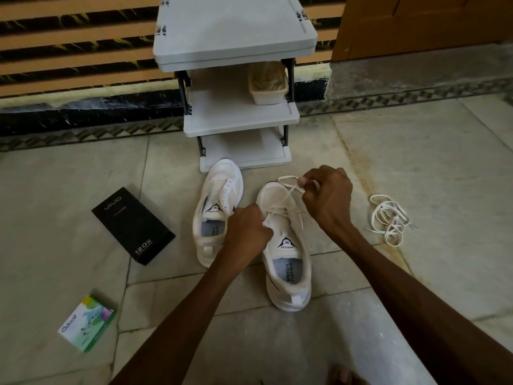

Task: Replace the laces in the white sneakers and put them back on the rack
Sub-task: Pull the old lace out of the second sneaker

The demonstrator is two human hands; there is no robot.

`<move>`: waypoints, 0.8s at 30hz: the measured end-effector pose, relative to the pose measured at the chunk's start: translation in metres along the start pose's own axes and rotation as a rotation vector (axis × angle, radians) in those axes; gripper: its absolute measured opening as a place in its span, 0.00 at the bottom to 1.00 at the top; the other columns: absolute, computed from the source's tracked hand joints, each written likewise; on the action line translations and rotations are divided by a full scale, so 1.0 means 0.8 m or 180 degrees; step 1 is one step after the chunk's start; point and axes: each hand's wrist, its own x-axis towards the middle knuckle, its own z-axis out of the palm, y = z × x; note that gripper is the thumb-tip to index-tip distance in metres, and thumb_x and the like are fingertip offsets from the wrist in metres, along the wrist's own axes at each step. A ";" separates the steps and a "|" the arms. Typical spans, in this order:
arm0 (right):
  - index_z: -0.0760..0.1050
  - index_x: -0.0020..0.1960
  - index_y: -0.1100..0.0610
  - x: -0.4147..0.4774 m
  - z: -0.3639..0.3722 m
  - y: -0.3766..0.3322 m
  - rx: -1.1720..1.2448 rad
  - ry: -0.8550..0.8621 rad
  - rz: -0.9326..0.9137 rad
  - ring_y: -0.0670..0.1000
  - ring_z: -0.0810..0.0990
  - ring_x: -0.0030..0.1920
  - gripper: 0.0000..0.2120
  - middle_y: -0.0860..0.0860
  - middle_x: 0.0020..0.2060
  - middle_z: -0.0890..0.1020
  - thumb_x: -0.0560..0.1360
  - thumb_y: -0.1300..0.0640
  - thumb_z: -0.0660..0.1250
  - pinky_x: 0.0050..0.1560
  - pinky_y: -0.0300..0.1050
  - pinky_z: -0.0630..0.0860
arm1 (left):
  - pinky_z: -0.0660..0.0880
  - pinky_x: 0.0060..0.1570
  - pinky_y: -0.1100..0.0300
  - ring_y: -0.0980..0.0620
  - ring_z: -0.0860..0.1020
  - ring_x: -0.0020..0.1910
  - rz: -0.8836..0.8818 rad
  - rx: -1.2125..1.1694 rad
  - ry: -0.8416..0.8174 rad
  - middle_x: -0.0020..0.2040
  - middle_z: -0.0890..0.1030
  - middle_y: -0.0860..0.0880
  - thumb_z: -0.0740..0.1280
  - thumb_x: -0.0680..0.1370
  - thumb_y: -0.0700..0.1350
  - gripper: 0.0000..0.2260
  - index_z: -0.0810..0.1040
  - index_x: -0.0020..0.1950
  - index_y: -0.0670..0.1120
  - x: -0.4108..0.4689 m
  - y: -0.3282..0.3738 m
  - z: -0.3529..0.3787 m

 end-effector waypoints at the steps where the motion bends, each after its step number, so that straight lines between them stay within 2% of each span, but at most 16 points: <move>1: 0.83 0.40 0.55 -0.002 0.003 0.002 0.0127 0.0091 0.0189 0.55 0.75 0.41 0.05 0.50 0.36 0.82 0.73 0.58 0.69 0.42 0.49 0.71 | 0.65 0.39 0.62 0.50 0.74 0.46 -0.0007 0.0019 0.0000 0.51 0.79 0.45 0.70 0.72 0.43 0.12 0.77 0.54 0.42 -0.001 0.001 -0.001; 5: 0.84 0.43 0.56 -0.006 0.004 -0.001 0.0890 0.0618 0.1143 0.51 0.80 0.41 0.06 0.51 0.39 0.84 0.73 0.57 0.68 0.42 0.40 0.70 | 0.65 0.41 0.62 0.50 0.74 0.47 -0.0037 0.0047 -0.0024 0.51 0.79 0.45 0.69 0.73 0.43 0.12 0.77 0.54 0.41 -0.003 0.005 -0.003; 8: 0.83 0.43 0.56 -0.014 0.005 -0.006 0.1199 0.0836 0.1753 0.46 0.78 0.40 0.07 0.48 0.39 0.83 0.75 0.57 0.67 0.40 0.31 0.66 | 0.67 0.43 0.61 0.45 0.75 0.54 0.0047 0.0056 -0.0100 0.53 0.80 0.44 0.69 0.73 0.43 0.12 0.78 0.55 0.40 -0.004 0.009 0.000; 9: 0.83 0.43 0.55 -0.016 0.007 -0.008 0.1336 0.0829 0.1940 0.45 0.77 0.39 0.07 0.48 0.38 0.82 0.76 0.57 0.66 0.40 0.31 0.65 | 0.67 0.44 0.60 0.45 0.76 0.54 0.0063 0.0071 -0.0130 0.53 0.80 0.44 0.69 0.73 0.43 0.12 0.78 0.55 0.40 -0.005 0.010 0.002; 11: 0.79 0.41 0.54 -0.021 0.015 -0.008 0.2021 0.0557 0.2266 0.48 0.77 0.39 0.09 0.49 0.37 0.81 0.77 0.59 0.63 0.44 0.39 0.71 | 0.69 0.44 0.59 0.43 0.76 0.55 0.0047 0.0104 -0.0195 0.54 0.79 0.43 0.69 0.73 0.43 0.13 0.77 0.55 0.40 -0.006 0.014 0.004; 12: 0.77 0.41 0.55 -0.023 0.017 -0.010 0.2485 0.0314 0.2409 0.50 0.77 0.39 0.09 0.51 0.38 0.80 0.78 0.61 0.61 0.42 0.44 0.74 | 0.69 0.44 0.59 0.43 0.77 0.54 0.0030 0.0119 -0.0204 0.54 0.80 0.43 0.69 0.73 0.44 0.13 0.77 0.55 0.40 -0.006 0.014 0.006; 14: 0.75 0.43 0.57 -0.023 0.018 -0.012 0.3077 -0.0159 0.2600 0.52 0.79 0.39 0.09 0.55 0.40 0.81 0.77 0.63 0.58 0.40 0.46 0.77 | 0.71 0.44 0.58 0.43 0.78 0.53 -0.0021 0.0124 -0.0213 0.53 0.80 0.44 0.69 0.72 0.45 0.13 0.78 0.53 0.41 -0.004 0.015 0.007; 16: 0.75 0.44 0.56 -0.022 0.018 -0.012 0.2907 -0.0462 0.2488 0.52 0.80 0.38 0.09 0.55 0.38 0.83 0.77 0.61 0.57 0.39 0.46 0.76 | 0.71 0.45 0.57 0.43 0.78 0.54 -0.0081 0.0097 -0.0208 0.53 0.81 0.45 0.69 0.72 0.47 0.13 0.78 0.54 0.42 -0.004 0.016 0.008; 19: 0.77 0.44 0.56 -0.024 0.018 -0.011 0.2168 -0.0533 0.2048 0.47 0.77 0.34 0.10 0.50 0.35 0.81 0.79 0.55 0.59 0.37 0.41 0.72 | 0.70 0.45 0.58 0.44 0.77 0.55 -0.0143 -0.0029 -0.0066 0.55 0.80 0.46 0.69 0.72 0.48 0.15 0.78 0.57 0.44 -0.007 0.014 0.011; 22: 0.78 0.46 0.59 -0.027 0.021 -0.008 0.1971 -0.0579 0.1767 0.43 0.79 0.34 0.11 0.51 0.39 0.81 0.80 0.54 0.61 0.32 0.31 0.72 | 0.66 0.44 0.60 0.45 0.76 0.57 -0.0149 -0.0135 0.0189 0.55 0.80 0.47 0.70 0.72 0.47 0.15 0.77 0.58 0.45 -0.015 0.011 0.014; 24: 0.78 0.45 0.58 -0.027 0.024 -0.006 0.1759 -0.0677 0.1649 0.46 0.82 0.39 0.11 0.52 0.42 0.83 0.80 0.53 0.62 0.39 0.38 0.78 | 0.66 0.46 0.60 0.46 0.75 0.59 -0.0077 -0.0122 0.0338 0.57 0.80 0.47 0.69 0.73 0.47 0.17 0.77 0.61 0.46 -0.020 0.011 0.017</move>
